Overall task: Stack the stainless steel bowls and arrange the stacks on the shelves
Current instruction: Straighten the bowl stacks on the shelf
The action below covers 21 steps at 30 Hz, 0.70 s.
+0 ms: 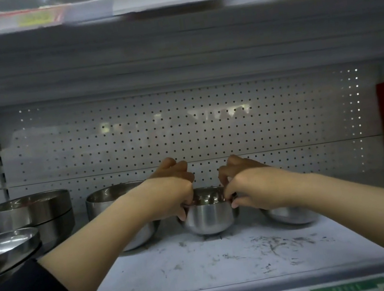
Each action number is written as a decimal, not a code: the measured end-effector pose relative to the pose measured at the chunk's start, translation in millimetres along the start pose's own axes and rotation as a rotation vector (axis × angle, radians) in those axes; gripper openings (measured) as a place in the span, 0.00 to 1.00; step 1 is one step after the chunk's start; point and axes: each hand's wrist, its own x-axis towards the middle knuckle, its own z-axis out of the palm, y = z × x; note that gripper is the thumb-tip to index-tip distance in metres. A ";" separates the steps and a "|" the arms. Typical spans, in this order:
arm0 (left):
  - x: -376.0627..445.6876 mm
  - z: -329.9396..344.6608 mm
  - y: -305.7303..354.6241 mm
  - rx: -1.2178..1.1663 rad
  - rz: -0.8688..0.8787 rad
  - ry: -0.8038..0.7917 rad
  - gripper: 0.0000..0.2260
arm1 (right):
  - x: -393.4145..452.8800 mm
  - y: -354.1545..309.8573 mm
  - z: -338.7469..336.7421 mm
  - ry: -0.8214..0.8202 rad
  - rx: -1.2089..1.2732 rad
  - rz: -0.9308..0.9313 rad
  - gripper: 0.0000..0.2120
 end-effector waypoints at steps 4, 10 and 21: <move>6.0 -15.3 -13.1 -0.001 0.017 0.152 0.11 | -14.3 15.0 -18.3 0.146 -0.054 0.039 0.08; 41.8 -50.8 -5.8 -0.004 0.054 0.417 0.09 | -55.5 53.4 -54.8 0.247 -0.144 0.182 0.09; 92.3 -55.1 32.6 -0.059 0.161 0.414 0.10 | -104.3 78.6 -50.3 0.180 -0.154 0.297 0.10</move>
